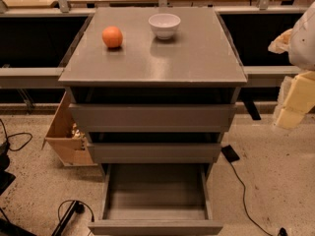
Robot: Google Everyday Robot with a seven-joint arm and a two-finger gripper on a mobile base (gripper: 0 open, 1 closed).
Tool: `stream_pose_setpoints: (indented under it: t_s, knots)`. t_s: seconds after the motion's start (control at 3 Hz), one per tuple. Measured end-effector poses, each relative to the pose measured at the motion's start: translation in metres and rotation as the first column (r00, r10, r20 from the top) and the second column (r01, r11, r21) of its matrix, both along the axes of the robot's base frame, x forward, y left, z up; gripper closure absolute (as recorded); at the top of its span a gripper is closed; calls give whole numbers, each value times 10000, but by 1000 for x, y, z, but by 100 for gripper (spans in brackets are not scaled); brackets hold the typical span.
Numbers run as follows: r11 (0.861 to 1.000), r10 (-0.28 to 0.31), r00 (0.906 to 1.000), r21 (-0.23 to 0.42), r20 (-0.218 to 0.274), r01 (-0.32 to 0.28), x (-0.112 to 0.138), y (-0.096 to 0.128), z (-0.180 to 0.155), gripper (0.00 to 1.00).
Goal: Close bottom drawer
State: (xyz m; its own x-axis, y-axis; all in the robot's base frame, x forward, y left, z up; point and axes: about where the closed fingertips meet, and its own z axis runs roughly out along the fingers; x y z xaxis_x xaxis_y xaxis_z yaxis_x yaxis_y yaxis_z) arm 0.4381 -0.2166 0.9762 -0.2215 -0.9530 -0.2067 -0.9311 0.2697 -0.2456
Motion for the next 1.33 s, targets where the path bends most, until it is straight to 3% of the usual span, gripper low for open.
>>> stream_pose_setpoints:
  t_s: [0.33, 0.67, 1.0, 1.33]
  knots:
    - [10000, 0, 10000, 0, 0, 0, 0, 0, 0, 0]
    - [10000, -46, 9999, 0, -139, 46, -6, 2, -23, 0]
    - [9994, -118, 9999, 335, -10, 119, -37, 7, -86, 0]
    - [9989, -294, 9989, 361, -375, 308, -64, 3, -151, 0]
